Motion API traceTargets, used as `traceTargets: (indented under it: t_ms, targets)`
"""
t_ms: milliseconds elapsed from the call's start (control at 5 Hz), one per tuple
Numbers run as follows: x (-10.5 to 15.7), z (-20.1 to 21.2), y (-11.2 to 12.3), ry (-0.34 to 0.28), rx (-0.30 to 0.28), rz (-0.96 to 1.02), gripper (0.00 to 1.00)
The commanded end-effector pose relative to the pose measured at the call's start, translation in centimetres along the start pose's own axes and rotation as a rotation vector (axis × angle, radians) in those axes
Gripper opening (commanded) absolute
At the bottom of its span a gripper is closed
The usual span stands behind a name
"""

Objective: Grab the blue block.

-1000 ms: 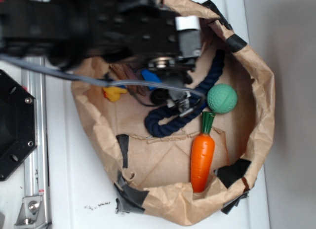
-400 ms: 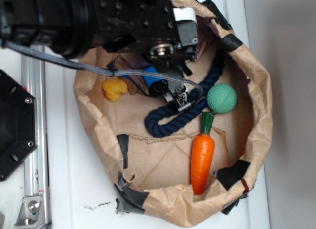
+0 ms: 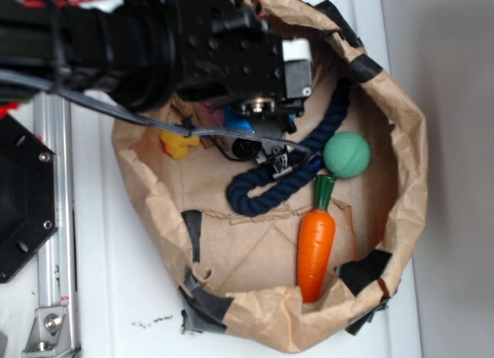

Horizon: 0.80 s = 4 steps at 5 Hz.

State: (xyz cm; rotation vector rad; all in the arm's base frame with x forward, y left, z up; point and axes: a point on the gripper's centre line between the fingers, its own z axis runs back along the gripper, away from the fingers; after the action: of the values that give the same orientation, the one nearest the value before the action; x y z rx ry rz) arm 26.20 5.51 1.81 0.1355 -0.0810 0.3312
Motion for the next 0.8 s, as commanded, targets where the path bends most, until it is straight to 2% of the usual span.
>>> traceTargets:
  t_ms: [0, 400, 600]
  targets:
    - [-0.2, 0.3, 0.7, -0.002, -0.026, 0.015, 0.0]
    - [0.0, 1.0, 0.8, 0.004, -0.034, 0.012, 0.0]
    - [0.5, 3.7, 0.6, -0.022, -0.058, -0.011, 0.0]
